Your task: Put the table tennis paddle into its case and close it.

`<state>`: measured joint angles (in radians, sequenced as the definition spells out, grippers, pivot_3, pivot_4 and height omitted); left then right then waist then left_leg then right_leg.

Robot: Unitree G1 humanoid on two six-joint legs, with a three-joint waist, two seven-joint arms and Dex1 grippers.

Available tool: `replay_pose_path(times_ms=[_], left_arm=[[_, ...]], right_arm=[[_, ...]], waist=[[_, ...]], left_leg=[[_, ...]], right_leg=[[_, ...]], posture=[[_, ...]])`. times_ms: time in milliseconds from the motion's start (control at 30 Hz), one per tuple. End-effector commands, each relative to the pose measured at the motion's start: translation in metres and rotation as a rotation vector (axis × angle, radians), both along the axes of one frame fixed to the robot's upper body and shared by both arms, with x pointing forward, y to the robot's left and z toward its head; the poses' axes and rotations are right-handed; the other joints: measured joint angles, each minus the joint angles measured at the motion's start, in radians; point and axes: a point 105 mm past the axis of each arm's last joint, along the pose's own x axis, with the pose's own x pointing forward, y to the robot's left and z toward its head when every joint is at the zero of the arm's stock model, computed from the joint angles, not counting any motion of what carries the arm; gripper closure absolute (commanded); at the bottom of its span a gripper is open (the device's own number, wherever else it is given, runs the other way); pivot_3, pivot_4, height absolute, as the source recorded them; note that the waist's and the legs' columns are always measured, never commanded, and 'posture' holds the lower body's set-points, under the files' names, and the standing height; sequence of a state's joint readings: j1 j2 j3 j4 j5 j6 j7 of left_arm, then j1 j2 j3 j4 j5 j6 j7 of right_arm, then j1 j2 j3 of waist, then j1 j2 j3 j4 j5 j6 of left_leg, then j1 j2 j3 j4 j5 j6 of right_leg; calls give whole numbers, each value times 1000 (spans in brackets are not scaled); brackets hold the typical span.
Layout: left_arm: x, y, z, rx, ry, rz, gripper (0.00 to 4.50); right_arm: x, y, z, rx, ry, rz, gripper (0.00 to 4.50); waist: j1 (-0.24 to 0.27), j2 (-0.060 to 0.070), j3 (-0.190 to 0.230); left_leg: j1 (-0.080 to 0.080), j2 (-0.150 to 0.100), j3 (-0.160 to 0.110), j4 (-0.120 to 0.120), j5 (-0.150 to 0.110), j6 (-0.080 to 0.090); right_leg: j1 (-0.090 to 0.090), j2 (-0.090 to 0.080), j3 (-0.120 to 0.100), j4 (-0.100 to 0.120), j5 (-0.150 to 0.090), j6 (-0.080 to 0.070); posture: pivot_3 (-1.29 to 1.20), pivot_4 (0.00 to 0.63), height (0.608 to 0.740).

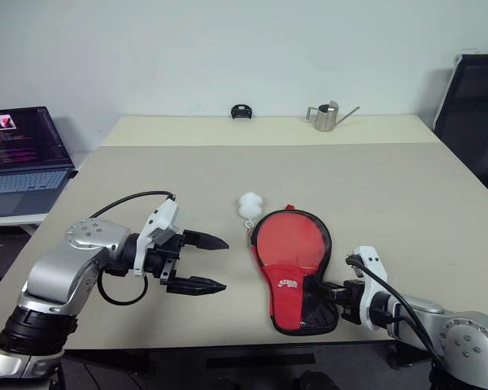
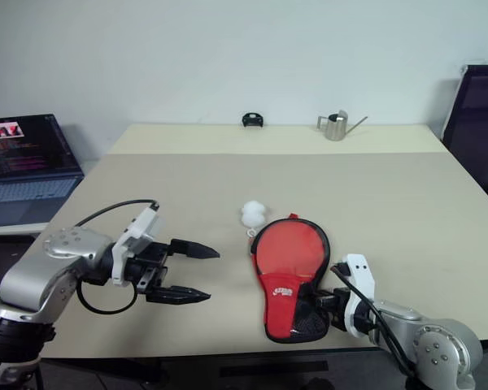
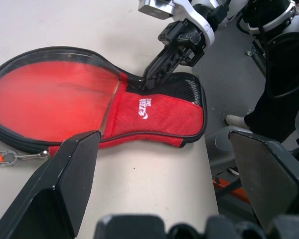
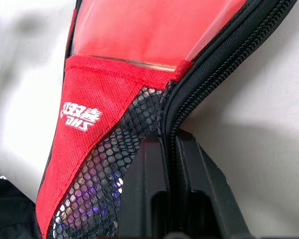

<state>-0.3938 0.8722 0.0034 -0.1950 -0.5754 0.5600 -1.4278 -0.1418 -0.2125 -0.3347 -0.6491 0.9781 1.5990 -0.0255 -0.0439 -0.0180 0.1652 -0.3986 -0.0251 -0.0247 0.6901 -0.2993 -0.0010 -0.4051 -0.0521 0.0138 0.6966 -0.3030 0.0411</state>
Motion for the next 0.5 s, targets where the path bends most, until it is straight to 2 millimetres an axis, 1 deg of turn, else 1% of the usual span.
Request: replay_pose_path(times_ms=[33, 100, 233, 300, 333, 500], left_arm=[[-3, -4, 5, -9, -25, -29, 0], [-2, -4, 5, -10, -29, -28, 0], [-1, -4, 5, -10, -34, -25, 0], [-1, -4, 5, -10, -36, -21, 0], [-1, -4, 5, -10, -37, -20, 0], [-2, -4, 5, -11, -37, -17, 0]], right_arm=[[-4, 6, 0, 18, 16, 28, 4484], [0, 7, -1, 18, 26, 15, 4484], [6, 1, -5, -12, 43, -37, 4484], [6, -2, -6, -23, 47, -50, 3909], [6, -4, -7, -28, 49, -53, 3727], [-3, -14, -9, -44, 58, -60, 2166]], waist=[[0, 0, 0], [0, 0, 0], [-1, 0, 0], [-1, 0, 0], [-1, 0, 0], [5, -1, -1]], left_leg=[[0, 0, 0, 0, 0, 0], [0, 0, 0, 0, 0, 0], [0, 0, 0, 0, 0, 0], [1, 0, 0, 0, 0, 0], [1, 0, 0, 0, 0, 0], [1, 0, 0, 0, 0, 0]], right_leg=[[0, 0, 0, 0, 0, 0], [0, 0, 0, 0, 0, 0], [0, 0, 0, 0, 0, 0], [0, 1, 0, 1, 0, 0], [1, 1, 0, 1, 0, 0], [1, 0, 0, 0, 0, 0]], posture=[[0, 150, 740], [0, 150, 740], [0, 150, 740], [0, 150, 740], [0, 150, 740], [0, 150, 740]])
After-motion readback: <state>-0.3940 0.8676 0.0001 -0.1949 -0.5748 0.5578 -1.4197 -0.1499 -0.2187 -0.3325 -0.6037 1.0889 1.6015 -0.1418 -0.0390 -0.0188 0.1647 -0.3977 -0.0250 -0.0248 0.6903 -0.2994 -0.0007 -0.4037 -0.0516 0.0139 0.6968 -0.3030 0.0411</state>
